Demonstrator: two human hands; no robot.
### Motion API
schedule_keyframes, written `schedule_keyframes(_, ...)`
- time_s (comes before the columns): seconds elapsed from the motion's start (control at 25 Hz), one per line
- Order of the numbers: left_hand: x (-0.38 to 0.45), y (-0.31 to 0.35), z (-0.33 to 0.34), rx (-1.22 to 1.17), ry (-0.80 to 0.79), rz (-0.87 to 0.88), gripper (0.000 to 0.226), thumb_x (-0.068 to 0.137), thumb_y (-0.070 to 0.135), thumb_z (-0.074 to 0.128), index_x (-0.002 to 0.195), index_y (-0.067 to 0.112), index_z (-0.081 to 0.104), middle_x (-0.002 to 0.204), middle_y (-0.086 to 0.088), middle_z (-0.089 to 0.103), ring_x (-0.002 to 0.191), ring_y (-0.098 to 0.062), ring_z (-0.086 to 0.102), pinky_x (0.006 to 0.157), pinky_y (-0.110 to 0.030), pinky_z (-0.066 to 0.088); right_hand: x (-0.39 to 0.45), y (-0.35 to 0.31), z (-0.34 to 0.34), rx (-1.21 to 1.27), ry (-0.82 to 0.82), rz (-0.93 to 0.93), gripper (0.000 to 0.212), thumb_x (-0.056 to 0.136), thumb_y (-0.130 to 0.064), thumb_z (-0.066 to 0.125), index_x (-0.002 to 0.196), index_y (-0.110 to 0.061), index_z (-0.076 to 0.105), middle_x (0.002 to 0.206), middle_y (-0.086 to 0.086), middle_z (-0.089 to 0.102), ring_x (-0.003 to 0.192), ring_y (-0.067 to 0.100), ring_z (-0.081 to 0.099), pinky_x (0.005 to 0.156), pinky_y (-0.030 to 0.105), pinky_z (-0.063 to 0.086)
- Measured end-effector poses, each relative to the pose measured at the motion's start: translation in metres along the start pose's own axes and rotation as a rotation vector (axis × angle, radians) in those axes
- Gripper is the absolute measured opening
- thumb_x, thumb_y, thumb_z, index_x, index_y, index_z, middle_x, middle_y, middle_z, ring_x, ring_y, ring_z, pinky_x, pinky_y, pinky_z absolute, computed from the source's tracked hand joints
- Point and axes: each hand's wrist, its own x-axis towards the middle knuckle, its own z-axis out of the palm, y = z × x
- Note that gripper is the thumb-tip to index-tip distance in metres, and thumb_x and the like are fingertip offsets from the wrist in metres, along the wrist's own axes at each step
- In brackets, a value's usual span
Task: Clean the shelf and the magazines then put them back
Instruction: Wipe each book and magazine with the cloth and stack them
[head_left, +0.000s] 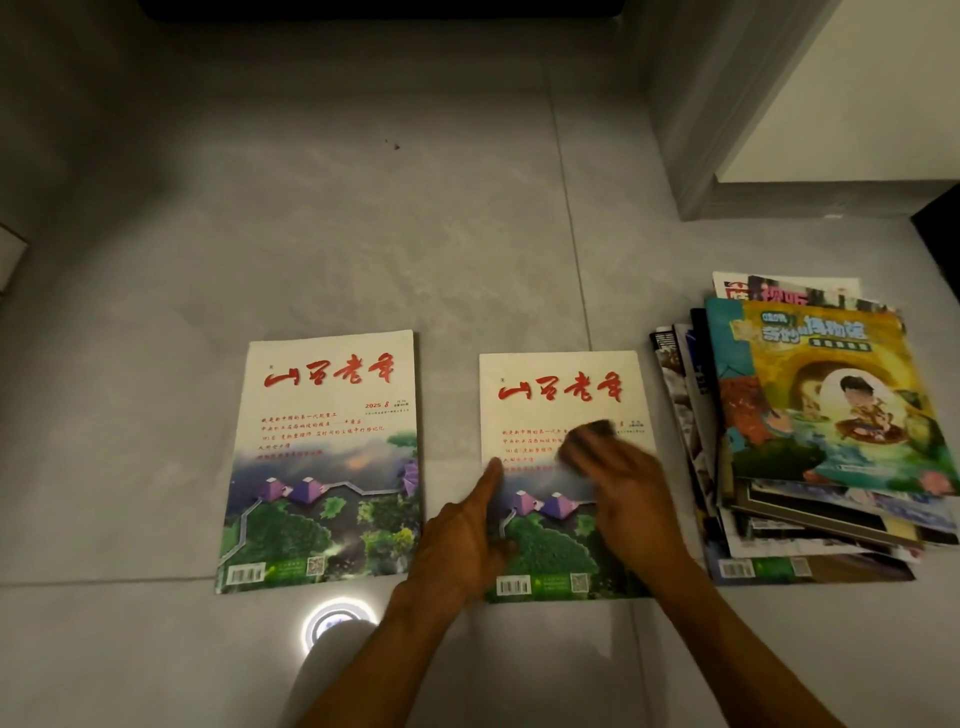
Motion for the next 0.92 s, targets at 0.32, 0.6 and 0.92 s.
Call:
schedule_keyframes(0.32, -0.004, 0.021, -0.008, 0.288, -0.052, -0.015, 0.056, 0.09, 0.039, 0.059, 0.141, 0.033, 0.038, 0.112, -0.008, 0.069, 0.096, -0.026, 0.067, 0.086, -0.039, 0.055, -0.072, -0.058, 0.031, 0.181, -0.028, -0.35, 0.049, 0.078, -0.011, 0.054, 0.123, -0.028, 0.063, 0.136, -0.007, 0.055, 0.13, 0.018, 0.046, 0.108, 0.042, 0.037)
schedule_keyframes(0.6, -0.008, 0.016, -0.012, 0.409, -0.05, 0.088, 0.054, 0.096, 0.029, 0.047, 0.144, 0.039, 0.026, 0.12, -0.008, 0.065, 0.102, -0.026, 0.064, 0.088, -0.043, 0.055, -0.079, -0.079, 0.039, 0.242, 0.134, 0.122, 0.044, 0.081, -0.001, 0.058, 0.119, -0.022, 0.067, 0.134, -0.001, 0.058, 0.128, 0.025, 0.049, 0.101, 0.049, 0.045)
schedule_keyframes(0.92, 0.002, 0.008, -0.012, 0.449, -0.096, 0.091, 0.059, 0.097, 0.027, 0.049, 0.147, 0.038, 0.02, 0.138, -0.006, 0.053, 0.115, -0.025, 0.058, 0.097, -0.043, 0.052, -0.09, -0.003, 0.009, 0.247, 0.069, 0.078, 0.067, 0.067, 0.017, 0.07, 0.122, -0.021, 0.064, 0.136, -0.009, 0.05, 0.13, 0.024, 0.046, 0.107, 0.048, 0.039)
